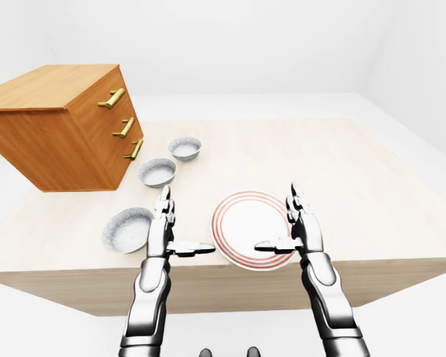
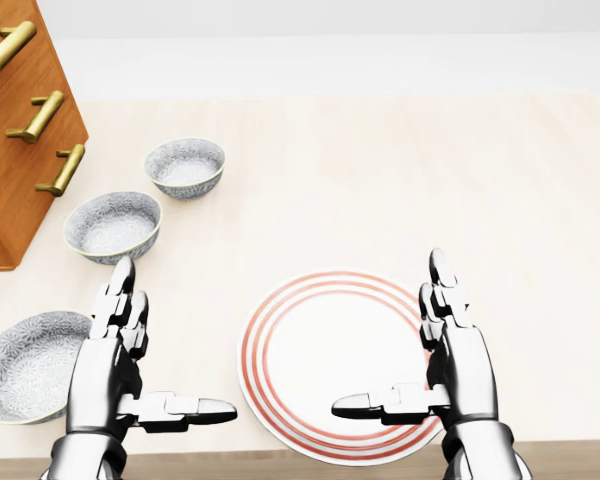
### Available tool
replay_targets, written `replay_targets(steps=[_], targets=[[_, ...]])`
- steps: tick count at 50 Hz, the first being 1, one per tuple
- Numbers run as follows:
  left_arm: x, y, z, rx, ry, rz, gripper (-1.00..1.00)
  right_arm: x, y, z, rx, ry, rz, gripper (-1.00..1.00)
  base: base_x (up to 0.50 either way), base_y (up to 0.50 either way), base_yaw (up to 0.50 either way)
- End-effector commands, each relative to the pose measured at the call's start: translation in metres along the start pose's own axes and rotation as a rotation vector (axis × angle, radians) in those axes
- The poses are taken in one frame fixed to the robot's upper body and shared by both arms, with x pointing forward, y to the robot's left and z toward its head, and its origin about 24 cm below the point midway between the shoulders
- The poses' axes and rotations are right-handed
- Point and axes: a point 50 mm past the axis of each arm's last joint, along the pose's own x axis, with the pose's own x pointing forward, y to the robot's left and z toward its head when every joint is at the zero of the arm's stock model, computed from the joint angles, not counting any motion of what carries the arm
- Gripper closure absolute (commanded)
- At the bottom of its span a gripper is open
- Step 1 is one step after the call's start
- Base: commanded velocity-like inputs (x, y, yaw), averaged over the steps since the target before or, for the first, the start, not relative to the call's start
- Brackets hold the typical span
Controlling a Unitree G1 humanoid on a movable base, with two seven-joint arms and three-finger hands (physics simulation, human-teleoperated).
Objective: Put the bowl in the middle on the plate.
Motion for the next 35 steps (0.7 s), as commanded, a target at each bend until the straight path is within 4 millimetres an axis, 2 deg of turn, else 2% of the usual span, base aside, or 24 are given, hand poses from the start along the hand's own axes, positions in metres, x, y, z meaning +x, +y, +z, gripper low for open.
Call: replay_targets(steps=[1, 24, 35], targets=[[0.0005, 0.0070, -0.0007, 0.001, 0.001, -0.001, -1.00, -0.0001, -0.0062, 0.0007, 0.008, -0.001, 0.007, -1.00, 0.00, 0.00, 0.00], [-0.0008, 0.0053, 0.0028, 0.001, 0.000, -0.003, -1.00, -0.0009, -0.0030, 0.0033, 0.000, -0.013, 0.028, -1.00, 0.00, 0.00, 0.00], [-0.0008, 0.0046, 0.0039, 0.008, -0.003, -0.005, -1.00, -0.0009, -0.0028, 0.0040, -0.001, -0.016, 0.031, -1.00, 0.20, 0.00, 0.00]])
